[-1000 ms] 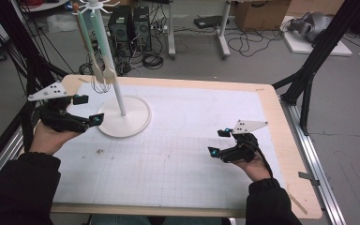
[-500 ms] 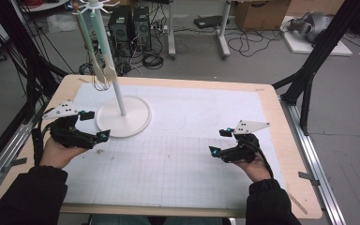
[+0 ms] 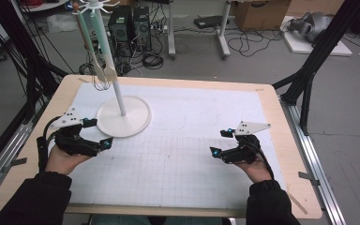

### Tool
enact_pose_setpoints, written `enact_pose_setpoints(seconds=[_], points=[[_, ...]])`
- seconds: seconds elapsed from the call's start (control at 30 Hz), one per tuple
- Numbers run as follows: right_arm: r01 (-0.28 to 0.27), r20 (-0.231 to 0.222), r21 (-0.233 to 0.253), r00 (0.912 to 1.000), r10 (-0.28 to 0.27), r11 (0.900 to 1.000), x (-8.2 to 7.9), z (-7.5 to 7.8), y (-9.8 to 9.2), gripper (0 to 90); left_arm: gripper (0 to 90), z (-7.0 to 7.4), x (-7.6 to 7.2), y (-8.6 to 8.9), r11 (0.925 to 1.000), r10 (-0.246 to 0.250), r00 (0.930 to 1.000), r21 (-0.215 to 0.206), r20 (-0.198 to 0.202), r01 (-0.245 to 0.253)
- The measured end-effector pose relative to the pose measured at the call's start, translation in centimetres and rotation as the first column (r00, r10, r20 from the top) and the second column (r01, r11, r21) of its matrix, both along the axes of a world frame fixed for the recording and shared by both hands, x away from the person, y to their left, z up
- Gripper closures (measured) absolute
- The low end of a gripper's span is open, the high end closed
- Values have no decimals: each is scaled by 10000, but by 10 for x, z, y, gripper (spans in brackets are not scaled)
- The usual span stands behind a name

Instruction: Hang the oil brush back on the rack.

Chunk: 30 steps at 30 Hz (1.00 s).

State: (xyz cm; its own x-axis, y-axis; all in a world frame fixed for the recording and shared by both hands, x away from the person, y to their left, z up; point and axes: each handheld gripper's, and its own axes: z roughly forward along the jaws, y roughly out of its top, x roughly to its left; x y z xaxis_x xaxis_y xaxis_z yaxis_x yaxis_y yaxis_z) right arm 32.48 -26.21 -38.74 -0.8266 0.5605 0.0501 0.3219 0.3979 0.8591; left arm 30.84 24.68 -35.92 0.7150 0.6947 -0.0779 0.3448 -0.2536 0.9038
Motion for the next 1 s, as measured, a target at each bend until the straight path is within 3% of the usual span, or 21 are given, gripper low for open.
enact_pose_setpoints(seconds=[1.0], points=[[158,-73,-17,9998,-158,9999,-6,-4,-7,184,17,-33,-11,-8,9990,-81,9988,444,-480,103]])
